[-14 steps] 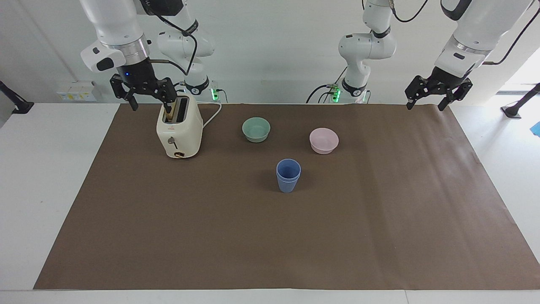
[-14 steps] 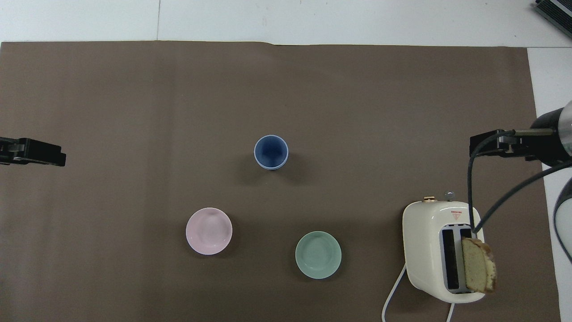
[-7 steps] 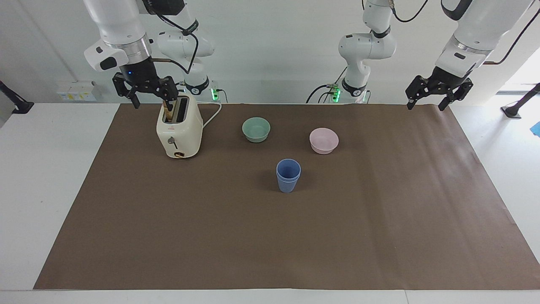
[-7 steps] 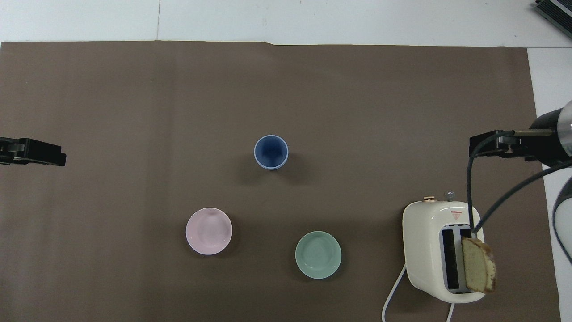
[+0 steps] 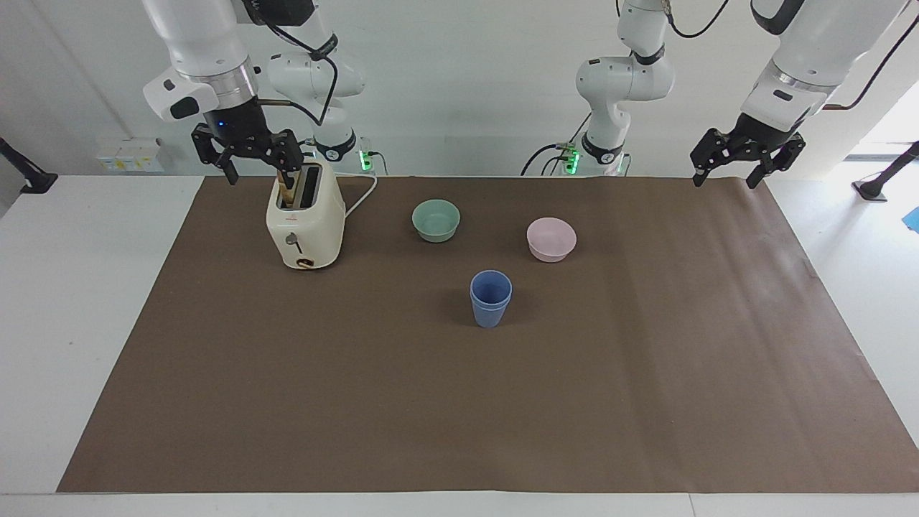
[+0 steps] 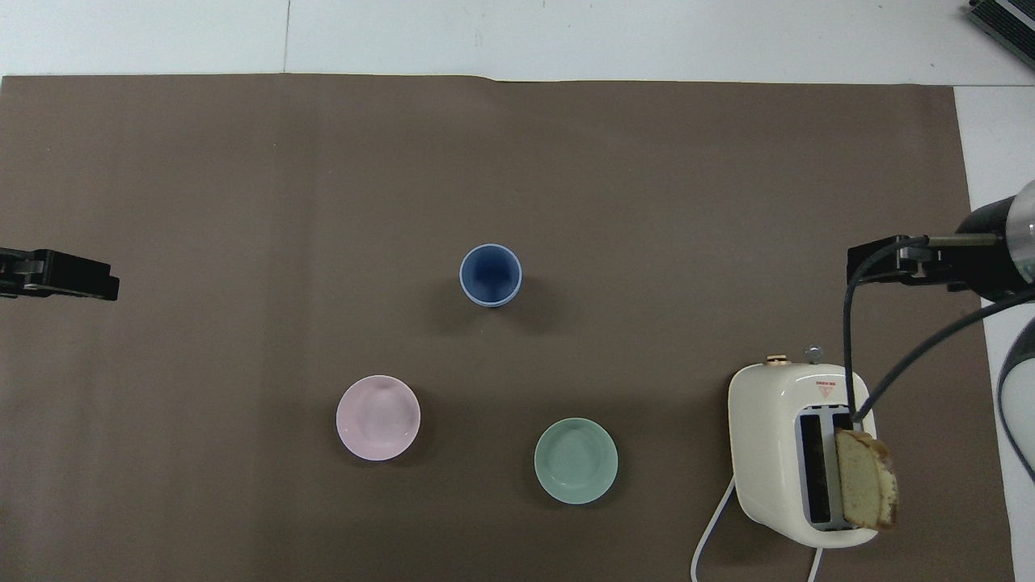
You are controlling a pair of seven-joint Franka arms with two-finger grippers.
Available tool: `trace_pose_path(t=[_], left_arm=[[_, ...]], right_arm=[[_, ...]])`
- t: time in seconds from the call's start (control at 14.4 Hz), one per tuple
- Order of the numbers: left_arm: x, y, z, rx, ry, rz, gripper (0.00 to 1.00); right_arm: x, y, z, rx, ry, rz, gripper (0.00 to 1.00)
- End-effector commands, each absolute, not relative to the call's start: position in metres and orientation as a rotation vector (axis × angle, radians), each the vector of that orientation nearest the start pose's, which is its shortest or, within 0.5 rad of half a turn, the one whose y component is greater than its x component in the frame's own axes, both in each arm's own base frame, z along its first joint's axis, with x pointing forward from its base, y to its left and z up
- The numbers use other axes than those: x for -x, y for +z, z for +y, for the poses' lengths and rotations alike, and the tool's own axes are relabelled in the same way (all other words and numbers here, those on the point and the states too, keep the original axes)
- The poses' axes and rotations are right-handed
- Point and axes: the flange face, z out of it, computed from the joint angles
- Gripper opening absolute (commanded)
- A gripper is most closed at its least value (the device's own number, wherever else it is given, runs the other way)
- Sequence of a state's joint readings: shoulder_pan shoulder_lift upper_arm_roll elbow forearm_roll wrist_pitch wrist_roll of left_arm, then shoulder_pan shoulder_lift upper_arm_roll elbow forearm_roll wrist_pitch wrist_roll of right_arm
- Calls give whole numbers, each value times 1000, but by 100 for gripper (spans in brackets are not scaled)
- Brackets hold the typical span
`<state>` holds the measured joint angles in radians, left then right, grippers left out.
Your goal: Stack blue cups with both arms
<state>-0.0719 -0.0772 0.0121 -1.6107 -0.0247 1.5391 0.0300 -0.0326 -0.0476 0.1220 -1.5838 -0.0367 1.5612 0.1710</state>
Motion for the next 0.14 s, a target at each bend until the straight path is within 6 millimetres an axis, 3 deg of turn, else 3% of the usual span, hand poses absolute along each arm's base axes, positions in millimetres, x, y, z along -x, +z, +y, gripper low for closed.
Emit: trace_pose_path(t=[0.0, 0.07], left_arm=[[-521, 648, -31, 3171, -14, 138, 100], [-521, 648, -31, 3172, -16, 136, 100]], right_arm=[[-531, 645, 45, 3157, -49, 107, 100], [-531, 645, 45, 3157, -46, 105, 100]])
